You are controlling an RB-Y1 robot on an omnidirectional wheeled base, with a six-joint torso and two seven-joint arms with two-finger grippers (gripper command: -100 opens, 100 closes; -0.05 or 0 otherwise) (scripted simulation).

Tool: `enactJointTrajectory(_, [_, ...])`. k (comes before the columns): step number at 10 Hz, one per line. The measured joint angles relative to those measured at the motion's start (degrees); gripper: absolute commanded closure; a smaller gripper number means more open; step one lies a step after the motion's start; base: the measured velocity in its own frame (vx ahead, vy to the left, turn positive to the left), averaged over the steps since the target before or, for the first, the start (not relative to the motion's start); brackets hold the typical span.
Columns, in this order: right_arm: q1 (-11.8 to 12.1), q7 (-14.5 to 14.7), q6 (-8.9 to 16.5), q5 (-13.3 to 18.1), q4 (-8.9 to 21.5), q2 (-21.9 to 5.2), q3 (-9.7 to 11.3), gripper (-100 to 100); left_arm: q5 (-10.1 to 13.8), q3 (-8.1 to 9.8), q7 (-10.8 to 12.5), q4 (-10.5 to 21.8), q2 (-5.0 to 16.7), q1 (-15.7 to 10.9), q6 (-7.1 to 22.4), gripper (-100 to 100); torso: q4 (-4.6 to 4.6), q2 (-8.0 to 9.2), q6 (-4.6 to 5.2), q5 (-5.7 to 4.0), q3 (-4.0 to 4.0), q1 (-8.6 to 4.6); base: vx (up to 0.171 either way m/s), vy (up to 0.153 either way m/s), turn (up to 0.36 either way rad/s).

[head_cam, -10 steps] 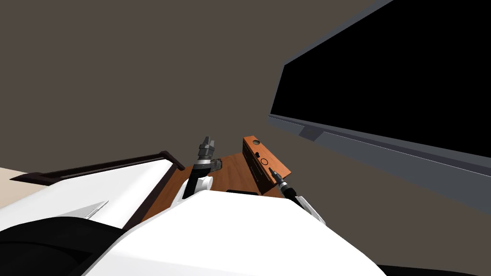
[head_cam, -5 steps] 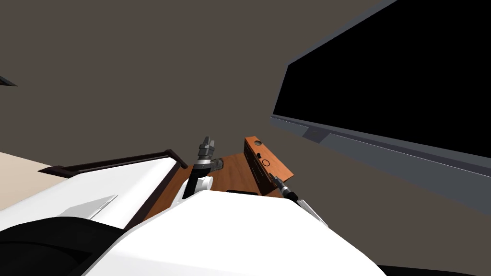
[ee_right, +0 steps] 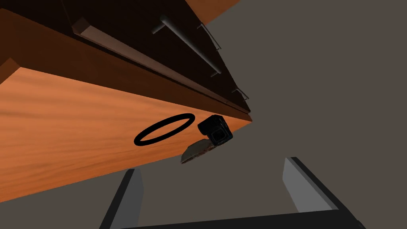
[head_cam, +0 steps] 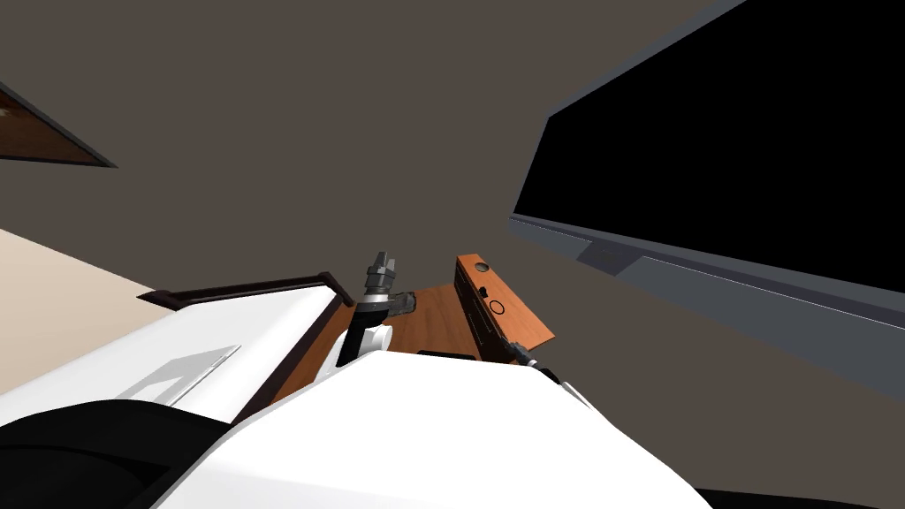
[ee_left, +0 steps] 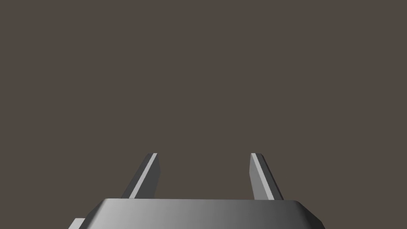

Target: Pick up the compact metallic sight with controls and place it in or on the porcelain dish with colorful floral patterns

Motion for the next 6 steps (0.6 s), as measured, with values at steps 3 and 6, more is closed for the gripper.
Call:
enactJointTrajectory(3, [-0.9,0.3,-0.1,0.6,3.8,-0.5,0.8,-100,0.0,0.0,0.0,0.0,0.0,0.0,0.0,0,0.05,0.25,0.03,0.0,0.13,0.04,0.037,0.016,0.05])
enactJointTrajectory(6, [-1.0,1.2,0.7,2.2,6.9,-1.8,2.7,-100,0.0,0.0,0.0,0.0,0.0,0.0,0.0,0,0.0,-0.03,-0.01,0.01,-0.01,0.09,0.091,0.025,0.101])
